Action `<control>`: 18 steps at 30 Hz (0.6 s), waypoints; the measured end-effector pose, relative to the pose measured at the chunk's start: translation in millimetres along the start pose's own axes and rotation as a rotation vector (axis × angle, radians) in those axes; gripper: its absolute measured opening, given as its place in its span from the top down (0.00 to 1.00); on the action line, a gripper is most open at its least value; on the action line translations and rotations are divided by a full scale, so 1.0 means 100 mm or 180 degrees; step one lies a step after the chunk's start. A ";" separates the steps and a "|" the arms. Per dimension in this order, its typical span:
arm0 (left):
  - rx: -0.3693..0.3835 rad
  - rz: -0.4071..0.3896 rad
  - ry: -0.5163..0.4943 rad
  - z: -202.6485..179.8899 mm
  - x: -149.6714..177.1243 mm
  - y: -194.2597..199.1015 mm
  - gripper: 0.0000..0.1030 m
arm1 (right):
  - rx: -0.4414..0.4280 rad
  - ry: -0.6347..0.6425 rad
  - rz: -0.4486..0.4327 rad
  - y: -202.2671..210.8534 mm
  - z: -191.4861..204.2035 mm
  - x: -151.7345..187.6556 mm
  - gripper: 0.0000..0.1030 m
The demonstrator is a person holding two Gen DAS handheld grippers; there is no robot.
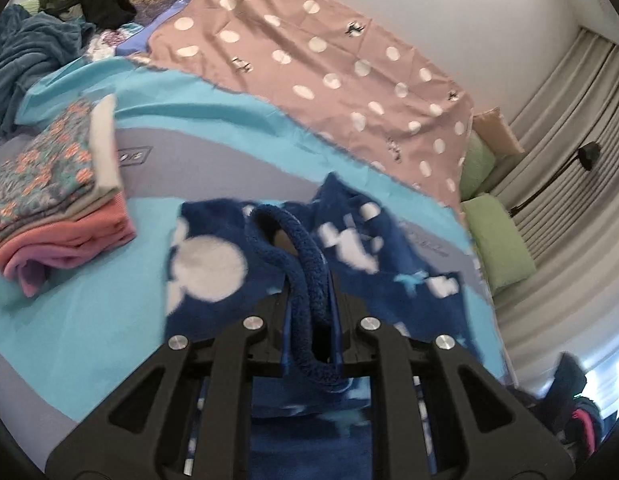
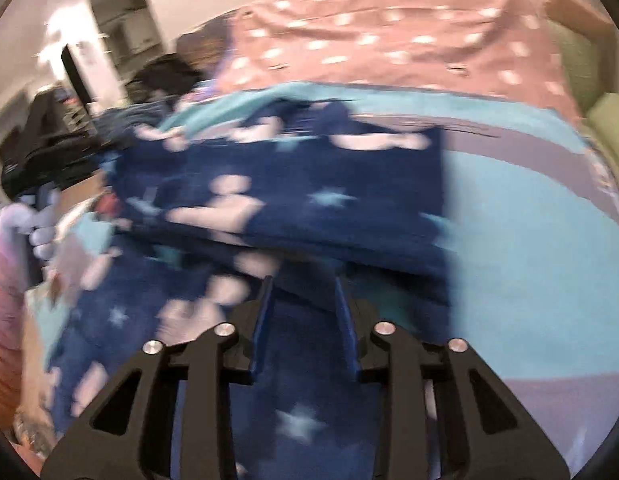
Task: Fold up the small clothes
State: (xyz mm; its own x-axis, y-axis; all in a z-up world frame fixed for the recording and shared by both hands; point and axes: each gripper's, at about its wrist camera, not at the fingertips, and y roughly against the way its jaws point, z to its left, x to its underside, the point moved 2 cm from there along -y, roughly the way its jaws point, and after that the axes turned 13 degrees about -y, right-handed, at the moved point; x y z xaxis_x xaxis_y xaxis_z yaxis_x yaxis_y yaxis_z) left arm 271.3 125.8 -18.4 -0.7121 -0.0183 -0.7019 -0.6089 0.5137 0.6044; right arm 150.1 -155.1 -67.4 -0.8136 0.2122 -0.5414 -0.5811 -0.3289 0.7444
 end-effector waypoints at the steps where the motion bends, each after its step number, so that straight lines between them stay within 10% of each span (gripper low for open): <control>1: 0.0113 -0.0061 0.0056 -0.08 -0.09 0.04 0.86 | -0.0026 -0.0028 0.0051 -0.11 0.05 -0.04 0.74; 7: 0.0339 -0.0398 -0.0274 -0.71 -0.52 0.37 0.86 | 0.0963 -0.0740 -0.0242 -0.37 -0.40 -0.25 0.81; 12: 0.0069 -0.0398 -0.0681 -0.91 -0.55 0.36 0.86 | 0.0647 -0.1062 -0.0170 -0.20 -0.66 -0.15 0.86; 18: -0.0336 -0.0020 -0.0446 -0.26 -0.16 -0.01 0.86 | 0.0568 -0.1015 -0.0126 -0.14 -0.68 -0.05 0.84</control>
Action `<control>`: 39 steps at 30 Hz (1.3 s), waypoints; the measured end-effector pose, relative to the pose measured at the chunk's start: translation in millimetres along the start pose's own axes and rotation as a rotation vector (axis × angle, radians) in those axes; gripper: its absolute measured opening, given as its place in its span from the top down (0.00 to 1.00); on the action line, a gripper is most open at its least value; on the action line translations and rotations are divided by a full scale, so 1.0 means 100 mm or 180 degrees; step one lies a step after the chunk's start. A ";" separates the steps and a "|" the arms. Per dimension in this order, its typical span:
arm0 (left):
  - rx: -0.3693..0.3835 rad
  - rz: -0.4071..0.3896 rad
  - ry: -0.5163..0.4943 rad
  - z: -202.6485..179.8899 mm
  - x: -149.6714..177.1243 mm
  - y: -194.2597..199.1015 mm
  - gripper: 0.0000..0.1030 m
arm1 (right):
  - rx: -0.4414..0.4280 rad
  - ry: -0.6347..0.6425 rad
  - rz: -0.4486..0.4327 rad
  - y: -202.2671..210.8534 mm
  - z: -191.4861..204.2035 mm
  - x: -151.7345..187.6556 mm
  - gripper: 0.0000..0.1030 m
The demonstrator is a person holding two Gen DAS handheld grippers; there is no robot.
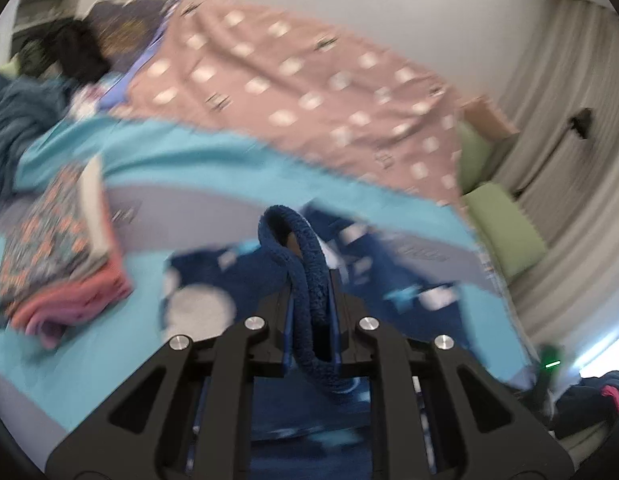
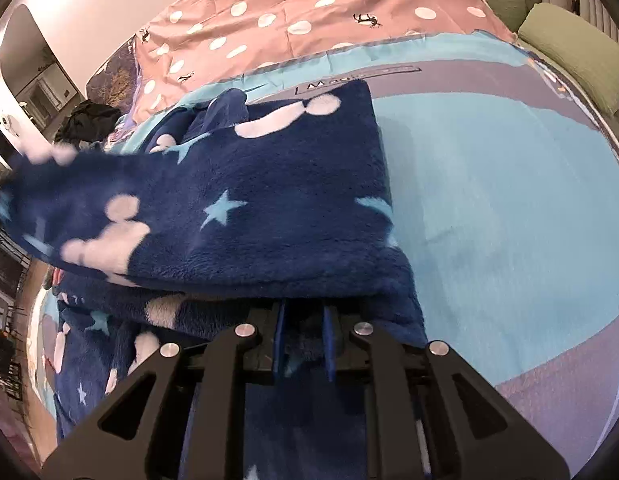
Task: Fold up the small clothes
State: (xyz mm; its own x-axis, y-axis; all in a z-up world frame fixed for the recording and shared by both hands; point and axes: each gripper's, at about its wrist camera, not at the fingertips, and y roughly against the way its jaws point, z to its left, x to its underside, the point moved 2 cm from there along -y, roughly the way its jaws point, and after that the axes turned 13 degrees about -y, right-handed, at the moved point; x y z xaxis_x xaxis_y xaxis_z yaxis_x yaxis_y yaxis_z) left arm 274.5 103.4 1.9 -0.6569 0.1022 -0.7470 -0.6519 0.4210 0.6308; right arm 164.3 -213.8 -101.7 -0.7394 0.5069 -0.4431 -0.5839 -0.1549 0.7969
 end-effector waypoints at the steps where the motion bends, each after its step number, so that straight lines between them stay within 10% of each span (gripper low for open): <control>1: -0.0097 0.0123 0.0080 0.18 0.14 -0.10 0.86 | -0.0006 0.0016 0.0007 0.00 0.02 -0.01 0.84; 10: -0.0608 0.0566 0.0403 0.92 0.85 -0.34 0.85 | 0.0149 0.0273 -0.0051 0.36 0.09 0.11 0.70; 16: -0.0227 0.0047 0.0019 0.32 0.49 -0.02 0.80 | -0.0006 0.0690 -0.0513 0.61 0.55 -0.04 0.70; 20: -0.0324 0.0355 -0.0445 -0.06 0.61 -0.35 0.51 | 0.0179 0.0675 -0.0375 0.20 0.58 -0.09 0.70; 22: -0.0477 0.0648 -0.0564 -0.07 0.82 -0.64 0.50 | 0.0360 0.0573 -0.0033 -0.16 0.43 -0.02 0.70; 30: -0.0606 0.0535 -0.0825 -0.12 0.94 -0.72 0.48 | 0.0358 0.0742 -0.0139 -0.25 0.42 0.04 0.69; 39: -0.0440 0.0242 -0.0920 -0.30 1.16 0.17 0.37 | -0.0216 0.0723 -0.0436 0.64 0.32 0.37 0.69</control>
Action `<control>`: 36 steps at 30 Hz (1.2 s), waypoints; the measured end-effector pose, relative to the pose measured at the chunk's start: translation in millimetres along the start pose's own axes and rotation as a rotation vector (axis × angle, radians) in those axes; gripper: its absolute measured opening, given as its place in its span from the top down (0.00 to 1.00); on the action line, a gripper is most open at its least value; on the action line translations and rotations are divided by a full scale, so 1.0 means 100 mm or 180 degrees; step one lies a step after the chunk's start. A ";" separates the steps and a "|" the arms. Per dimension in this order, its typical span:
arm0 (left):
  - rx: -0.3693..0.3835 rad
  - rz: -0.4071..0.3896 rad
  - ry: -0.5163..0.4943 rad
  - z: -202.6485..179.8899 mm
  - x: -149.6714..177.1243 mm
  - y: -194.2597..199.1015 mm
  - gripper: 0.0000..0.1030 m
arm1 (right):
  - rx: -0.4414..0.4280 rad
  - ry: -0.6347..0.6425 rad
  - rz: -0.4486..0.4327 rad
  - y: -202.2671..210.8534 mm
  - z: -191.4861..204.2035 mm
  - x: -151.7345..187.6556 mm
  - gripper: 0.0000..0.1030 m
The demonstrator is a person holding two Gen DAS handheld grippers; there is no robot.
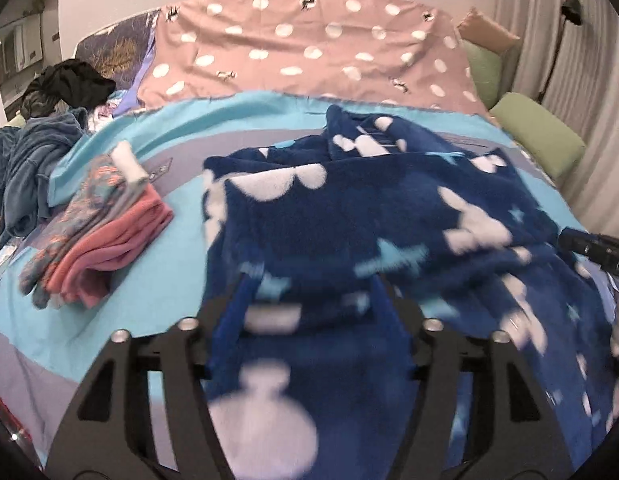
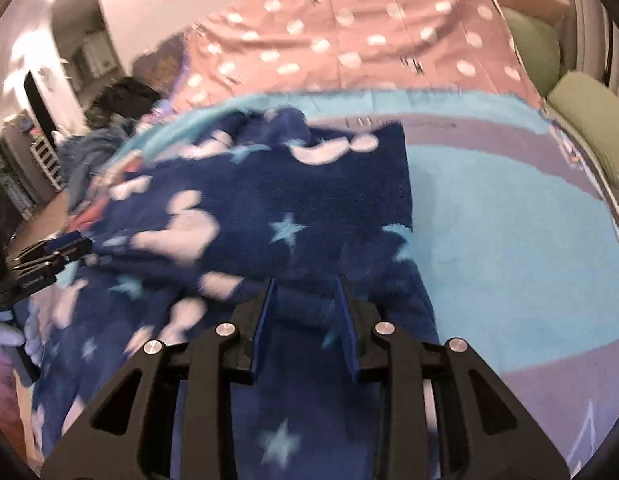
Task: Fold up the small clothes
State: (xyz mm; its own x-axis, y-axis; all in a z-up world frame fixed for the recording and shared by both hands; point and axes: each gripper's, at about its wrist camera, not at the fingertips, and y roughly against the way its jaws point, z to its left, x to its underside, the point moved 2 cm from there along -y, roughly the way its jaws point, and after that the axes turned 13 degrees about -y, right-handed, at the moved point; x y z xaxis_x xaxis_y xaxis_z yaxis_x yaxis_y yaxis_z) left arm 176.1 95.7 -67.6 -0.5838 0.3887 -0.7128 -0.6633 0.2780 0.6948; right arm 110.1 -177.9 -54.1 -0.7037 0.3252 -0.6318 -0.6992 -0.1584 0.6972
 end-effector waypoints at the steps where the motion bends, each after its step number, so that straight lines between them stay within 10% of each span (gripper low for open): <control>1: 0.0033 -0.0041 -0.0018 -0.02 0.07 0.14 0.37 | -0.0074 0.0053 -0.0053 0.16 0.05 0.08 0.69; 19: 0.0298 -0.0297 0.0121 -0.59 1.09 1.19 0.31 | -0.1378 0.0443 0.0988 0.98 0.77 1.70 0.69; 25: 0.0331 -0.0309 0.0205 -0.68 1.33 1.39 0.30 | -0.1765 0.0506 0.1363 0.92 1.06 2.08 0.55; 26: 0.0321 -0.0319 0.0205 -0.69 1.37 1.43 0.30 | -0.1771 0.0488 0.1405 0.87 1.10 2.10 0.55; 28: 0.0270 -0.0337 0.0214 -0.70 1.43 1.51 0.30 | -0.1905 0.0233 0.1544 0.76 1.16 2.08 0.86; 32: 0.0161 -0.0416 0.0275 -0.63 1.50 1.71 0.29 | -0.2575 -0.0263 0.1306 0.99 1.22 1.72 0.89; 36: 0.0167 -0.0537 0.0367 -0.56 1.59 1.95 0.28 | -0.2622 -0.0391 0.1113 1.12 1.17 1.45 0.89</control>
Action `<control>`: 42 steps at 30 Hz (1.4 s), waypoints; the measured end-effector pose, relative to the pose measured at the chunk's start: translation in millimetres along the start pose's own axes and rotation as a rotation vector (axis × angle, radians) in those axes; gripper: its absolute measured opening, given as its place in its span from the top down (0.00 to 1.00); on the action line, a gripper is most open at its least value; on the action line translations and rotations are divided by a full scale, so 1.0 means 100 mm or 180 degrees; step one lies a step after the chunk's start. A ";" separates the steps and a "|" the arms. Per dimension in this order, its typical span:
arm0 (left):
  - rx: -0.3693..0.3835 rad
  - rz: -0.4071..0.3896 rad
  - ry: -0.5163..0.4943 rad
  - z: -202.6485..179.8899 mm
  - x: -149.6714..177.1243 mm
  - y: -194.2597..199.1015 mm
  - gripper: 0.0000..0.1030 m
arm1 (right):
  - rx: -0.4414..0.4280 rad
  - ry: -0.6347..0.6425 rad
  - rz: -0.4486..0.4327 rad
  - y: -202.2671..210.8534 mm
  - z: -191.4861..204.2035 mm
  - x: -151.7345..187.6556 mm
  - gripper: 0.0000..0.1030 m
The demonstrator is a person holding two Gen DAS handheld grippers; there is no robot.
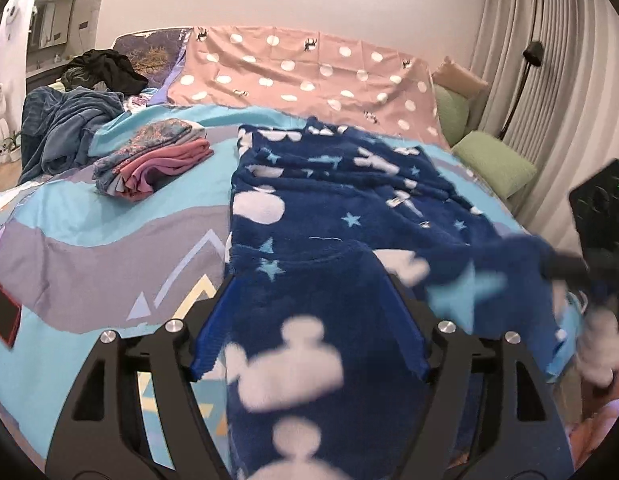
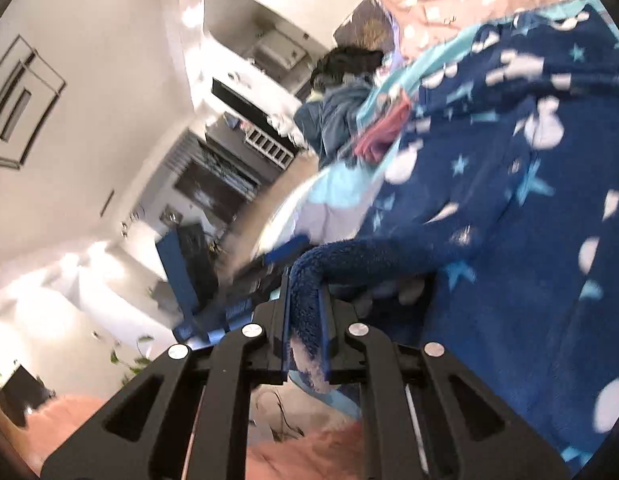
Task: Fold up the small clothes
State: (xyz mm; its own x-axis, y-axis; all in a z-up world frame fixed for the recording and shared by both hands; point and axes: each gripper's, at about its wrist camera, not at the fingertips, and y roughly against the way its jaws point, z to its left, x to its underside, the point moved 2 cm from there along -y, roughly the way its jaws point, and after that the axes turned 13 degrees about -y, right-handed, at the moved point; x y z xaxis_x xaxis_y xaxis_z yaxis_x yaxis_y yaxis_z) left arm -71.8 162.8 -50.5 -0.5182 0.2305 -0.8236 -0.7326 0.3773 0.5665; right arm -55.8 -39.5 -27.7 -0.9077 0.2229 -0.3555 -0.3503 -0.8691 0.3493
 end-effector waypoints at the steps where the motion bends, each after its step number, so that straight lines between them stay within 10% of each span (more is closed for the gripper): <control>1: 0.0114 -0.0057 -0.0009 -0.03 0.00 0.08 0.28 | 0.0049 0.0008 -0.0018 0.01 0.00 -0.02 0.89; 7: 0.0786 -0.0100 -0.0601 -0.59 0.08 0.27 0.23 | 0.0293 -0.0045 0.0073 -0.09 -0.10 0.06 0.86; 15: 0.0843 0.0378 -0.1094 -1.17 0.36 -0.11 0.23 | 0.0980 0.0284 -0.0039 0.11 -0.27 0.24 0.68; 23: 0.0969 0.0416 -0.1335 -1.42 0.39 -0.30 0.23 | 0.1025 0.0028 0.0245 0.03 -0.63 0.42 0.66; 29: 0.0883 0.0485 -0.1057 -1.15 0.41 -0.18 0.23 | 0.0611 -0.0363 0.0535 -0.09 -0.70 0.50 0.76; 34: 0.0255 0.0420 -0.0614 -0.47 0.39 0.09 0.23 | 0.0221 -0.0357 0.0544 0.13 -0.46 0.60 0.90; 42: -0.0071 0.0587 -0.0066 0.13 0.61 0.07 0.22 | 0.1189 -0.0140 0.0490 0.29 -0.63 0.80 0.85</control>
State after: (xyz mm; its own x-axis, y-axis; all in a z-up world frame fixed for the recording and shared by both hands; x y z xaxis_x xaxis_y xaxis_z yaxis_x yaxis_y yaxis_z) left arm -103.2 191.7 -97.3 -0.6356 0.3126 -0.7059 -0.6357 0.3069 0.7083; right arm -123.5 -74.4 -100.6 -0.9622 0.1285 -0.2399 -0.2621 -0.6754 0.6893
